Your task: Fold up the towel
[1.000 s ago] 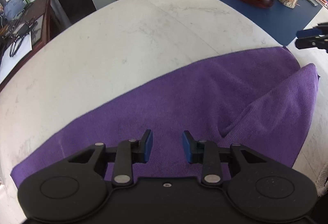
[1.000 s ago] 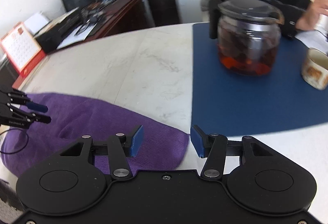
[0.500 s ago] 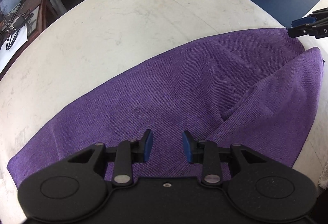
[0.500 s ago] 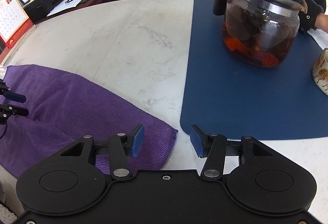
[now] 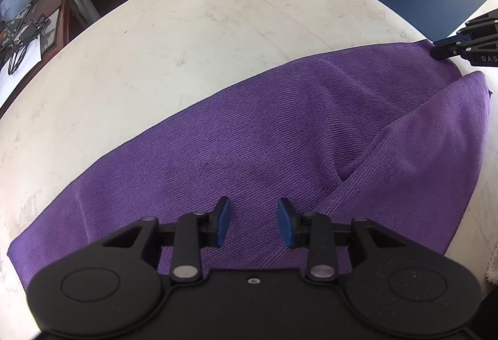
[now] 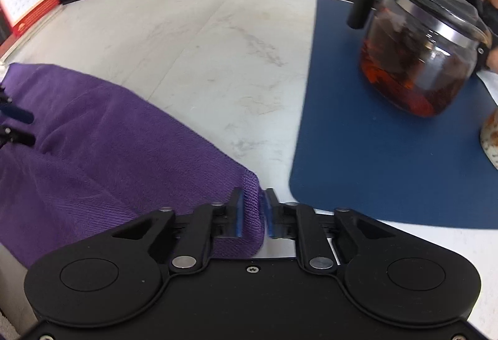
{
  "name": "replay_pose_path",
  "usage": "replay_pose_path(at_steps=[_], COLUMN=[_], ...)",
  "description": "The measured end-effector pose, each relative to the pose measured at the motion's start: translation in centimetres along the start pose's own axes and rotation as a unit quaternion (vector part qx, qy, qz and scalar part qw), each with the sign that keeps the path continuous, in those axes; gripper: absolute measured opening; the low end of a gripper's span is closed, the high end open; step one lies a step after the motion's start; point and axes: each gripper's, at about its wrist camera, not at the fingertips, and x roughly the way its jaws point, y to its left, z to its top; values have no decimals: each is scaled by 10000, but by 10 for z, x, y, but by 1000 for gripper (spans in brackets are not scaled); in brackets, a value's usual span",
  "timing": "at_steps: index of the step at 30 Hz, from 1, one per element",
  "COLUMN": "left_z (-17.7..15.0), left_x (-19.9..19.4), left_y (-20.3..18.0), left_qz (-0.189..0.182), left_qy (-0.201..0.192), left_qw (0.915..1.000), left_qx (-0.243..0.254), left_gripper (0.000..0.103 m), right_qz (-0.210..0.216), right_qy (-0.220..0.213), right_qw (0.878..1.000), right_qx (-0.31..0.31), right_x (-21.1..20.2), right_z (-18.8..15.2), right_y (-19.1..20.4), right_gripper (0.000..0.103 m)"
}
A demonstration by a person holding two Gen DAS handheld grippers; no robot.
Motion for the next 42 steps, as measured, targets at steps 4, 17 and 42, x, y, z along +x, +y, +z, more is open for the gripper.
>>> replay_pose_path(at_steps=[4, 17, 42], left_z=[-4, -16, 47], left_x=[-2, -8, -1], left_y=[5, 20, -15], left_qz=[73, 291, -74], left_qy=[-13, 74, -463], left_qw=[10000, 9995, 9969], left_qx=[-36, -71, 635], left_gripper=[31, 32, 32], right_qz=[-159, -565, -521], right_qy=[-74, -661, -879], right_qw=[9994, 9934, 9910], right_qx=[-305, -752, 864], right_x=[1, 10, -45], right_z=[5, 47, -14], right_y=[4, -4, -35], right_gripper=[6, 5, 35])
